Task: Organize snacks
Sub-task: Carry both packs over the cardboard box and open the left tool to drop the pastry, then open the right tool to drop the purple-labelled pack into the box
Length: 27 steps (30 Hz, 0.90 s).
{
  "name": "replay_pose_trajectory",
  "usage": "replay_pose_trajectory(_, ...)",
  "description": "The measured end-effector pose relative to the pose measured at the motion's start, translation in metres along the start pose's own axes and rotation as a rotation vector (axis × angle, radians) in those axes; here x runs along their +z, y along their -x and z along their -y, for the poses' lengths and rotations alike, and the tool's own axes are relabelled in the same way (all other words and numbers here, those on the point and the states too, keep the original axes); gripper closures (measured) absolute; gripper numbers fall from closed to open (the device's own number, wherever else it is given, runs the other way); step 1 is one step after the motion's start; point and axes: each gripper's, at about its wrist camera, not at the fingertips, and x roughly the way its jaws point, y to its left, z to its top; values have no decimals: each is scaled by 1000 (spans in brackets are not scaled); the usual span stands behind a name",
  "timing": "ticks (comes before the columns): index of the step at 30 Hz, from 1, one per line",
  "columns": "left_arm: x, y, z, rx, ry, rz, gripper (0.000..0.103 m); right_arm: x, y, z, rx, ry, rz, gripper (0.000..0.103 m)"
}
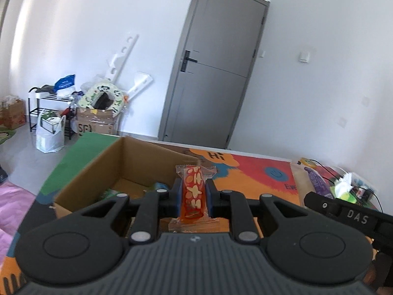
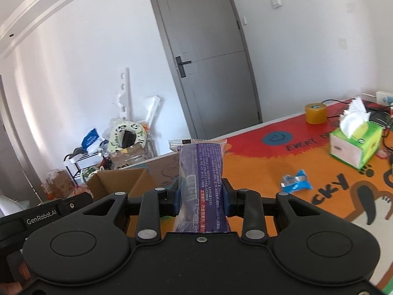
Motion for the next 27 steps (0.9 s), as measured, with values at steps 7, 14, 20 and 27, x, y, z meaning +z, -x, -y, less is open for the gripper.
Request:
replay_pose_trajectory(7, 14, -7, -33, 53, 24, 4, 85, -1, -12, -25, 60, 25, -5, 71)
replay_pose_trajectory(14, 20, -20, -56, 101, 56, 0, 85, 1, -32, -47, 102, 52, -17, 71)
replay_pose_trajectory(20, 20, -32, -69, 103, 71, -34, 85, 1, -48, -65, 133, 63, -35, 71)
replay_pose_trajectory(27, 22, -30, -86, 102, 125, -56, 77, 3, -66, -91, 187, 84, -65, 71)
